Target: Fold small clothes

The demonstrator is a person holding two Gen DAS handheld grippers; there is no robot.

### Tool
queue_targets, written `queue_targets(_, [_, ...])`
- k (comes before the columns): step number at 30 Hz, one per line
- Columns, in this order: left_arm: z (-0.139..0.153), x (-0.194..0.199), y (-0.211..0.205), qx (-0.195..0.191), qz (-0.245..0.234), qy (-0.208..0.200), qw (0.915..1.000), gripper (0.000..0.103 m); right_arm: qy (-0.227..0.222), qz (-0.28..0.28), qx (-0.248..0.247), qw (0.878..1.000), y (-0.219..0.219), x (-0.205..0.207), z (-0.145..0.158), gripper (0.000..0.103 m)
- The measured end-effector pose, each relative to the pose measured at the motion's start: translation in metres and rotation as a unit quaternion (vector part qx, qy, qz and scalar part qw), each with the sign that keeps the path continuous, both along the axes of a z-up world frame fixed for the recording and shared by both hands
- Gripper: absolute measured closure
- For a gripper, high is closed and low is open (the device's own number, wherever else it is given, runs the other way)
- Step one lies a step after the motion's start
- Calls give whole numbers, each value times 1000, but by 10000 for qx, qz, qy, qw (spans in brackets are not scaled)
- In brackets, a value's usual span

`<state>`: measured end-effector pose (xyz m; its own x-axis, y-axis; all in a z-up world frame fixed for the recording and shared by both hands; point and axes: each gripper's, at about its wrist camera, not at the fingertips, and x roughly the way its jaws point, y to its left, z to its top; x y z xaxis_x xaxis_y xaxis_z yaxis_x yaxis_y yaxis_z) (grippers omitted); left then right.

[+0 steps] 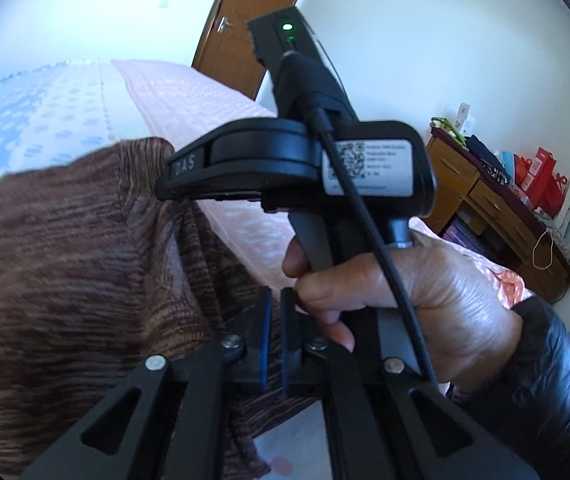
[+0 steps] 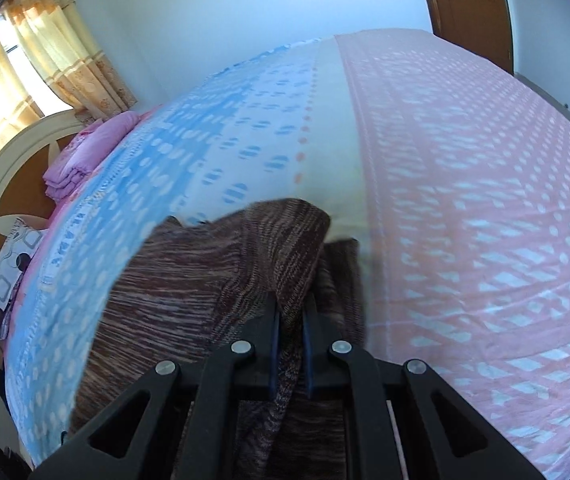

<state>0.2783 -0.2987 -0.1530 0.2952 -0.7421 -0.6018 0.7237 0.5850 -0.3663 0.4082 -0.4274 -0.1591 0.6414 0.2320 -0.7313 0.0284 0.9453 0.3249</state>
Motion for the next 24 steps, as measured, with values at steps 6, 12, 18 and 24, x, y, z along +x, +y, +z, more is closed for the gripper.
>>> queue_targets(6, [3, -1, 11, -4, -167, 152, 9997, 97, 106, -101, 144, 9998, -24, 6, -15, 96])
queue_targets(12, [26, -18, 88, -210, -14, -139, 9997, 25, -337, -247, 511, 9978, -30, -39, 12, 88])
queue_targets(18, [28, -21, 157, -178, 796, -198, 9965, 25, -708, -98, 991, 9925, -16, -118, 38, 49])
queue_targets(24, [19, -7, 196, -59, 1464, 45, 9892, 25, -254, 289, 652, 9971, 42, -135, 15, 49])
